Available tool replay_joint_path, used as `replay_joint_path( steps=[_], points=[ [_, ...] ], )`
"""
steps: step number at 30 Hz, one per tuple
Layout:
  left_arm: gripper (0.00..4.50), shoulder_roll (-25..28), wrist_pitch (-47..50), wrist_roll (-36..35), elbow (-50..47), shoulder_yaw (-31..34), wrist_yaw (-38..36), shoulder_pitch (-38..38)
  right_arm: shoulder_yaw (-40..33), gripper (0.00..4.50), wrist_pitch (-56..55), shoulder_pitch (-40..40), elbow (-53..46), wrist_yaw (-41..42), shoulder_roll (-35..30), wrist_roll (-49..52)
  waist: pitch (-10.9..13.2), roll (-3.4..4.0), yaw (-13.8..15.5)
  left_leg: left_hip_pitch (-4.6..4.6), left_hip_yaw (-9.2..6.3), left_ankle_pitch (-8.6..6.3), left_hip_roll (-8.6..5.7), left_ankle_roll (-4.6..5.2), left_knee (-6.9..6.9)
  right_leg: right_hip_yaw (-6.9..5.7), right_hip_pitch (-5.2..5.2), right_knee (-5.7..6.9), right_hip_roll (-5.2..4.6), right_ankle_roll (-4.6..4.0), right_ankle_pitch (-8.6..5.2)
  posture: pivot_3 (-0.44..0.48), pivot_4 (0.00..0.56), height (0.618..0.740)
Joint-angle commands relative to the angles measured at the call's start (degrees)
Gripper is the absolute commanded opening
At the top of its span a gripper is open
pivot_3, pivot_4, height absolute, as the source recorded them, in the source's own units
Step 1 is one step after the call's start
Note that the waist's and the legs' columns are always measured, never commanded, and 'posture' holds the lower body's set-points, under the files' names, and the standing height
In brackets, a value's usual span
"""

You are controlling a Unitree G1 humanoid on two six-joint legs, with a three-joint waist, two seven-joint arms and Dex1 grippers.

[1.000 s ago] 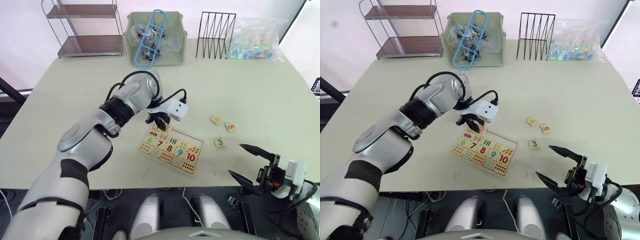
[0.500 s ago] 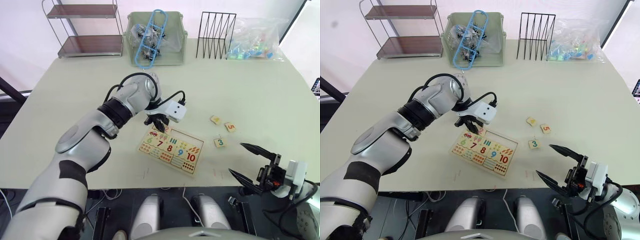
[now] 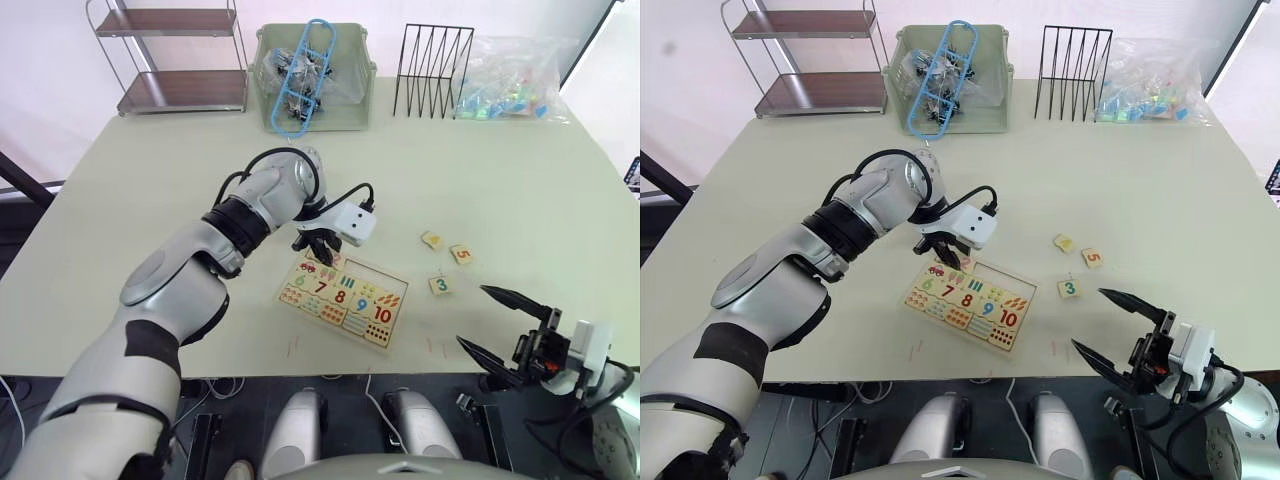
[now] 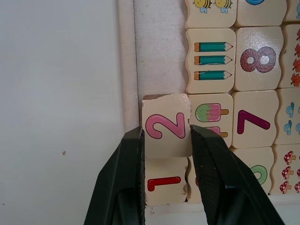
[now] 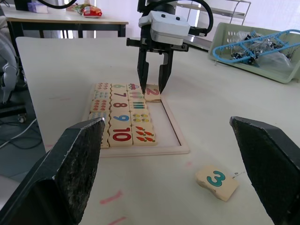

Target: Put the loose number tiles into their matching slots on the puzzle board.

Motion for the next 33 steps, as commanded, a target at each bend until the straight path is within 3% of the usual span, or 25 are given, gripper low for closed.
replay_joint_path(
  steps=[1,3,5,7,9,11,24,33],
  points=[
    [0.94,-0.22,-0.96,0.48,0.17,1.00,-1.57,-0.69,-0.47,4.50,-1.15,0.36,-1.68,-0.25,-0.04,0.57,0.00,0.00,-0.01,0.00,0.00,0.00,0.00,0.00,0.00,0.00,0.00,0.00,0.00,0.00,0.00,0.000,0.150,0.739],
    [0.94,-0.28,-1.02,0.48,0.16,1.10,-1.57,-0.67,-0.45,4.50,-1.20,0.36,-1.66,-0.26,-0.06,0.56,0.00,0.00,-0.01,0.00,0.00,0.00,0.00,0.00,0.00,0.00,0.00,0.00,0.00,0.00,0.00,0.000,0.150,0.739],
    [1.96,-0.24,-0.93,0.36,-0.01,1.09,-1.57,-0.70,-0.42,4.50,-1.25,0.33,-1.60,-0.22,-0.09,0.59,0.00,0.00,-0.01,0.00,0.00,0.00,0.00,0.00,0.00,0.00,0.00,0.00,0.00,0.00,0.00,0.000,0.150,0.739],
    [2.62,-0.15,-0.79,0.16,-0.17,1.03,-1.57,-0.82,-0.39,4.50,-1.27,0.30,-1.54,-0.17,-0.11,0.63,0.00,0.00,-0.03,0.00,0.00,0.00,0.00,0.00,0.00,0.00,0.00,0.00,0.00,0.00,0.00,0.000,0.150,0.739],
    [3.71,0.19,-0.66,-0.36,-0.28,0.81,-1.57,-1.24,-0.37,4.50,-1.31,0.17,-1.38,-0.11,-0.15,0.63,0.00,0.00,-0.03,0.00,0.00,0.00,0.00,0.00,0.00,0.00,0.00,0.00,0.00,0.00,0.00,0.000,0.150,0.739],
    [4.39,0.36,0.35,-1.34,-0.50,0.87,-1.57,-1.78,-0.32,4.50,-1.36,0.04,-1.19,-0.06,-0.16,0.59,0.00,0.00,-0.04,0.00,0.00,0.00,0.00,0.00,0.00,0.00,0.00,0.00,0.00,0.00,0.00,0.000,0.150,0.739],
    [4.39,2.13,0.58,-8.52,5.38,2.51,-1.57,-6.28,-0.02,4.50,-1.48,-0.24,-0.89,-0.04,0.02,0.53,0.00,0.00,-0.09,0.00,-0.01,0.00,0.00,0.00,0.00,-0.01,0.00,0.00,0.01,0.00,0.00,0.000,0.150,0.739],
    [4.39,0.90,-3.02,-8.43,16.81,13.42,0.75,-5.79,-0.22,4.50,-1.62,-0.11,-0.63,0.21,-0.08,0.69,0.01,0.00,-0.10,-0.01,0.01,0.00,-0.01,0.00,0.00,-0.03,-0.01,0.00,0.01,0.00,0.00,0.000,0.150,0.739]
  ],
)
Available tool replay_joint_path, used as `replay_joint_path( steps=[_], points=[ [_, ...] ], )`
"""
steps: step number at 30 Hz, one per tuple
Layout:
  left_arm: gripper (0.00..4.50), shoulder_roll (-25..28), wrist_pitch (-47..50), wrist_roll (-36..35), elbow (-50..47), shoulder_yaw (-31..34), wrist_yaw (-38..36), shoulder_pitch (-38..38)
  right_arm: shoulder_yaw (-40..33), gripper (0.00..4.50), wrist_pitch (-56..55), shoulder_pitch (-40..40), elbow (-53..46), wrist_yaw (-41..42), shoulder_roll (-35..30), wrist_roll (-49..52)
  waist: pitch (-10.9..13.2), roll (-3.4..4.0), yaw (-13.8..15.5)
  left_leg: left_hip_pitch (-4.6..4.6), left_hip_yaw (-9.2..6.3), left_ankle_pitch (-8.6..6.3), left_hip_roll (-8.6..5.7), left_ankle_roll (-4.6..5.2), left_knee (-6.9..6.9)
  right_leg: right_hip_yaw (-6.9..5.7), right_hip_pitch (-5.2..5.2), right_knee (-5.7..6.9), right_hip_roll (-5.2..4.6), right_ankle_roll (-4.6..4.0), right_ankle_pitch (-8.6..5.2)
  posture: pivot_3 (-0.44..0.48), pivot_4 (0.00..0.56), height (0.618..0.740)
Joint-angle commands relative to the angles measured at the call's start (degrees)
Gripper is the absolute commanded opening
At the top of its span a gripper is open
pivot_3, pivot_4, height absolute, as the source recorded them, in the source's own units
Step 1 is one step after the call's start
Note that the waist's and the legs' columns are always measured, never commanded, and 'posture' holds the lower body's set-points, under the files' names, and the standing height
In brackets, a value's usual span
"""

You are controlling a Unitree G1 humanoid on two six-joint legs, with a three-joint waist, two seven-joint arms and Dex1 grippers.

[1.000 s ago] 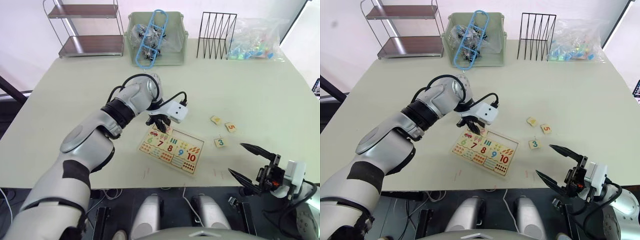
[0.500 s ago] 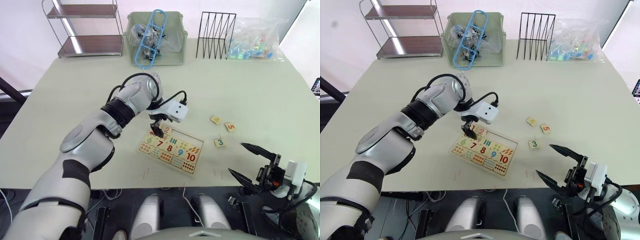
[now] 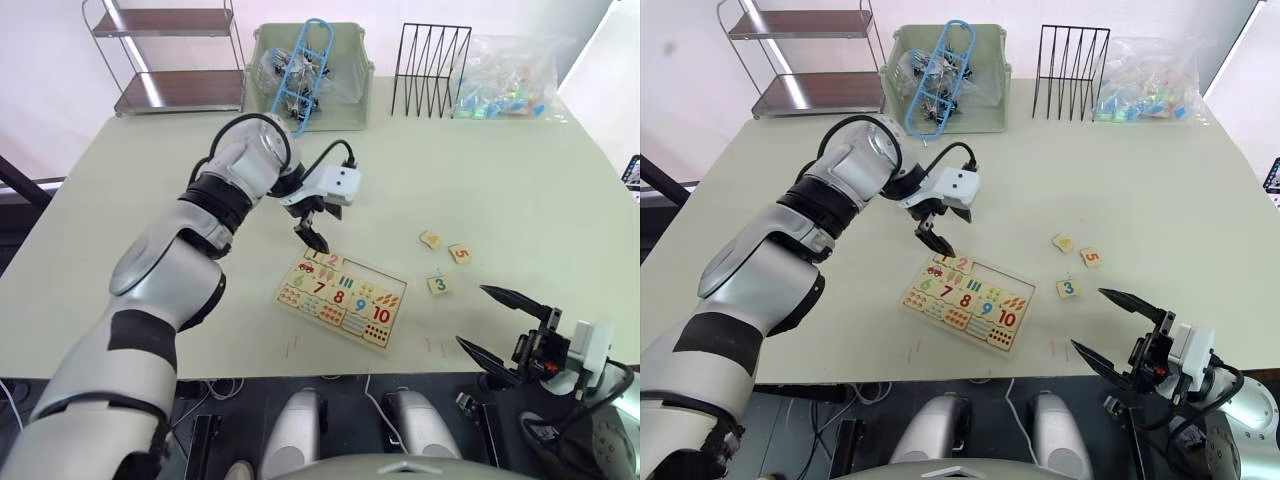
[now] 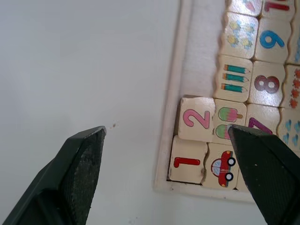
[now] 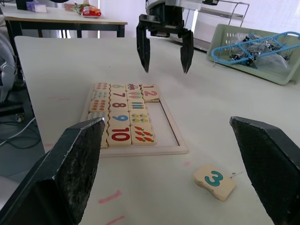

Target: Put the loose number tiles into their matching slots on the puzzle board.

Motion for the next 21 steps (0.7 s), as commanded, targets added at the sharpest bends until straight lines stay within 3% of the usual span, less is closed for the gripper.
replay_joint_path(
  steps=[1,7,14,17,21],
  points=[
    [4.39,0.00,-3.66,0.14,3.13,5.37,0.44,-0.55,-0.33,4.50,-0.83,0.07,-0.62,0.17,-0.09,0.82,0.00,0.00,0.01,0.00,0.00,0.00,0.00,0.00,0.00,0.00,0.00,0.00,0.00,0.00,0.00,0.000,0.150,0.739],
    [4.39,0.93,-9.33,-0.37,6.37,10.61,-1.39,2.54,-0.31,4.50,-0.60,-0.56,-0.19,0.25,-0.20,0.93,0.00,0.00,-0.02,0.01,-0.01,0.00,0.00,0.00,0.00,0.01,0.00,0.01,0.00,0.00,0.01,0.000,0.150,0.739],
    [4.39,3.13,-8.36,-4.55,3.79,11.89,-1.71,6.40,-0.87,4.50,-0.58,-1.09,0.44,0.32,-0.48,1.26,0.00,0.00,0.05,0.01,-0.02,0.00,0.02,0.00,0.01,0.01,0.00,0.03,0.00,-0.01,0.01,0.000,0.150,0.739],
    [3.58,3.46,-9.93,-7.74,2.21,14.29,-1.71,8.49,-1.04,4.50,-0.54,-1.45,0.83,0.46,-0.64,1.43,0.00,0.00,0.13,0.00,-0.03,0.00,0.03,0.00,0.02,0.00,0.00,0.03,-0.01,0.00,0.01,0.000,0.150,0.739],
    [1.47,5.22,-10.19,-12.17,0.24,13.11,-1.71,10.02,-1.29,4.50,-0.35,-1.54,1.10,0.58,-0.63,1.94,0.00,0.00,0.05,0.00,-0.04,0.00,0.05,0.00,0.02,0.00,0.00,0.04,-0.01,-0.01,0.01,0.000,0.150,0.739]
  ],
)
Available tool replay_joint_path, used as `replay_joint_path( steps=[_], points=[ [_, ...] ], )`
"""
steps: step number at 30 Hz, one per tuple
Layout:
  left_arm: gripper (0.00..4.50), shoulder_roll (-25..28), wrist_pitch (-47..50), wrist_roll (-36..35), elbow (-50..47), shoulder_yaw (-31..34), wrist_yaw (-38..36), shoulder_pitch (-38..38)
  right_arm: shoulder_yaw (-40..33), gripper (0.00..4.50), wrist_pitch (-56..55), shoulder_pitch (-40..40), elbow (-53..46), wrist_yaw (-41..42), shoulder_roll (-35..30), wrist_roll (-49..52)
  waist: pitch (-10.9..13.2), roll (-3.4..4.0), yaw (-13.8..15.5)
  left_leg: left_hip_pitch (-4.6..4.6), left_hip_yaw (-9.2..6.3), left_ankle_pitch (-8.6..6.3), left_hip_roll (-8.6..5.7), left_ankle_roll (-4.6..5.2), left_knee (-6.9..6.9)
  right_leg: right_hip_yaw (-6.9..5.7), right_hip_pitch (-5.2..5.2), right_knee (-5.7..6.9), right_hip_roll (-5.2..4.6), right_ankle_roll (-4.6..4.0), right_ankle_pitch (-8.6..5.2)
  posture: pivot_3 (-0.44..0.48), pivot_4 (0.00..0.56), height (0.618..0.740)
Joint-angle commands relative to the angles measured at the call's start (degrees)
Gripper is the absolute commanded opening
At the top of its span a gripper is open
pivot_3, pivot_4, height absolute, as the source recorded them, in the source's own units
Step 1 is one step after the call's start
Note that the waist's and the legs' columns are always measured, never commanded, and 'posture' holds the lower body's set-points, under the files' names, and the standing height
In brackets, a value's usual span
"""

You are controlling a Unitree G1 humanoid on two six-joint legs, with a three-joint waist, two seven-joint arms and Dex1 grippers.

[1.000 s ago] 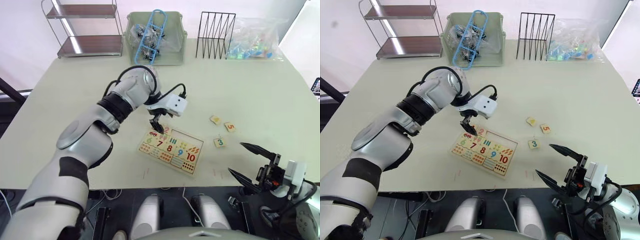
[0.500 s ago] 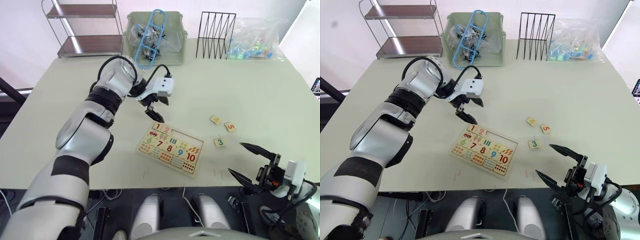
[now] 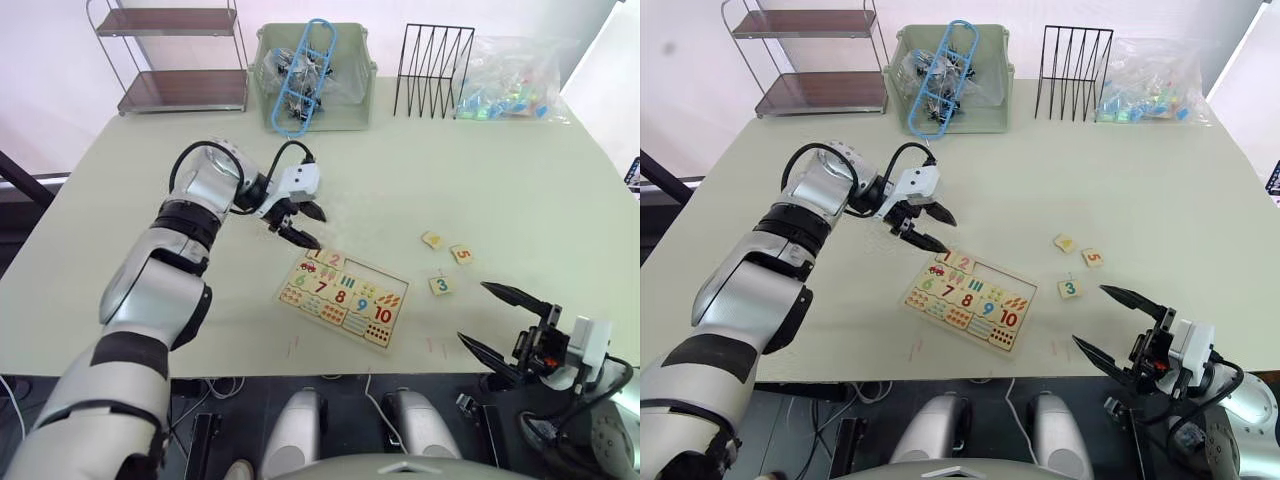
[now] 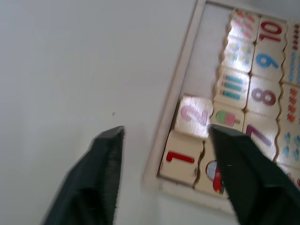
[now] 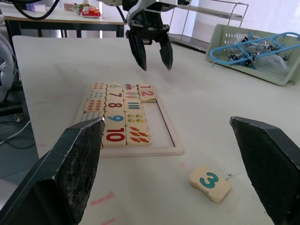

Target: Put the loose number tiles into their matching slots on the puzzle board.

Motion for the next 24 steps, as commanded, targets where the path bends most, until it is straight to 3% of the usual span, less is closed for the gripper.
replay_joint_path(
  steps=[1,3,24],
  points=[
    [1.07,1.66,-0.87,-3.08,-2.10,0.31,-1.62,-0.31,-1.19,4.50,-0.36,0.13,-0.63,0.49,-0.46,1.75,0.00,0.00,-0.01,0.01,0.00,0.00,-0.01,0.00,0.00,0.00,0.00,0.01,0.00,0.00,0.00,0.000,0.150,0.739],
    [0.04,1.85,-2.04,-2.99,-1.46,0.10,-1.62,0.07,-1.42,4.50,-0.20,0.25,-0.55,0.64,-0.66,1.99,0.00,0.01,-0.02,0.01,0.01,0.00,-0.02,0.00,0.00,0.00,0.00,0.02,0.00,0.00,0.00,0.000,0.150,0.739],
    [0.01,-1.11,-7.69,4.93,3.53,1.00,-1.62,1.80,-2.18,4.50,0.69,2.25,-2.25,-0.02,-1.65,2.65,0.00,0.00,-0.03,0.02,0.03,0.00,-0.05,0.00,0.00,0.00,0.00,0.01,0.01,0.00,0.00,0.000,0.150,0.739]
  ],
)
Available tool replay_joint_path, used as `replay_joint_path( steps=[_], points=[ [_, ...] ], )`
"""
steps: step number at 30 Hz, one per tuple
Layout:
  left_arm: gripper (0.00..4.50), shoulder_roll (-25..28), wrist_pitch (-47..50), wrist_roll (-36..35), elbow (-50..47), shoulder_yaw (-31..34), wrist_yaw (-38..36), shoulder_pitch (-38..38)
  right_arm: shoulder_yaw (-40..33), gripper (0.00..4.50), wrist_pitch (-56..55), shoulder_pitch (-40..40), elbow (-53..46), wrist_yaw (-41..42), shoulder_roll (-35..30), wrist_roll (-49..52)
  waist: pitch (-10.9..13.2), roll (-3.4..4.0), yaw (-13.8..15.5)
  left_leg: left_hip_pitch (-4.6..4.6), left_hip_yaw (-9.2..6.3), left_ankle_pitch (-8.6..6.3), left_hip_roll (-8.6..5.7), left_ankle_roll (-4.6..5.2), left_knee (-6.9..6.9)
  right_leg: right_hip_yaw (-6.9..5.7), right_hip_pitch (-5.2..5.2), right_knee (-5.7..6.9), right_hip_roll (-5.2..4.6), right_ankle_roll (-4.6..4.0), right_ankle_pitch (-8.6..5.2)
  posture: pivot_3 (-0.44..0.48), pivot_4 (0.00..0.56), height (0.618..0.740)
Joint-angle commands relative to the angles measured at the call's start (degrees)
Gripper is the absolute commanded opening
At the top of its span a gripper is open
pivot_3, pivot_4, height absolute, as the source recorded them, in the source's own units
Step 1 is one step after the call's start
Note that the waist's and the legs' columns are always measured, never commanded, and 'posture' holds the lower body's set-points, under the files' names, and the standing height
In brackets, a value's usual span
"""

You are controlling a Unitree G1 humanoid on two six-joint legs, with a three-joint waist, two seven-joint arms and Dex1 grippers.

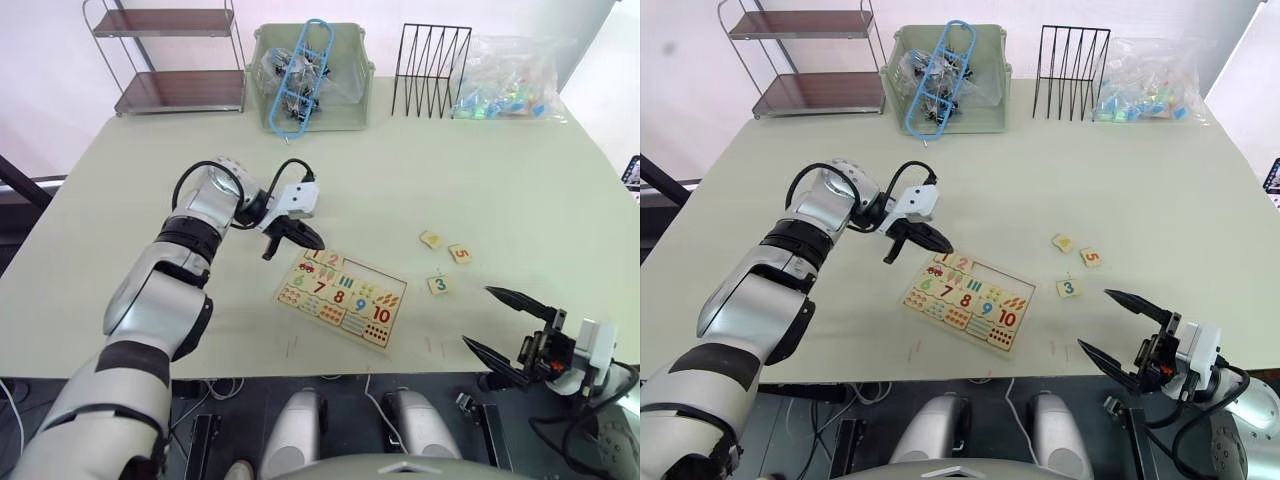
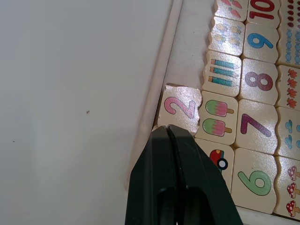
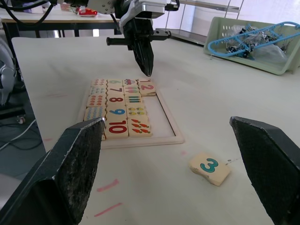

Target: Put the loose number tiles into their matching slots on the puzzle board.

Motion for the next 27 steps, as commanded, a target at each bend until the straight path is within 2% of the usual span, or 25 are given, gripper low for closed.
replay_joint_path(
  steps=[1,27],
  points=[
    [0.01,0.02,-1.08,0.87,0.32,0.94,-1.61,-0.59,-1.57,4.50,-0.31,0.56,-2.55,-0.37,-0.53,0.88,0.00,0.00,0.01,0.00,0.00,0.00,0.00,0.00,0.00,0.00,0.00,0.00,0.00,0.00,0.00,0.000,0.150,0.739],
    [0.01,-1.78,-4.09,5.12,3.51,1.58,-1.61,-0.48,-1.29,4.50,-0.37,1.25,-3.42,-1.33,-0.51,0.54,0.00,0.00,0.02,0.00,0.00,0.00,0.00,0.00,0.00,0.00,0.00,0.00,0.00,0.00,0.00,0.000,0.150,0.739]
  ],
)
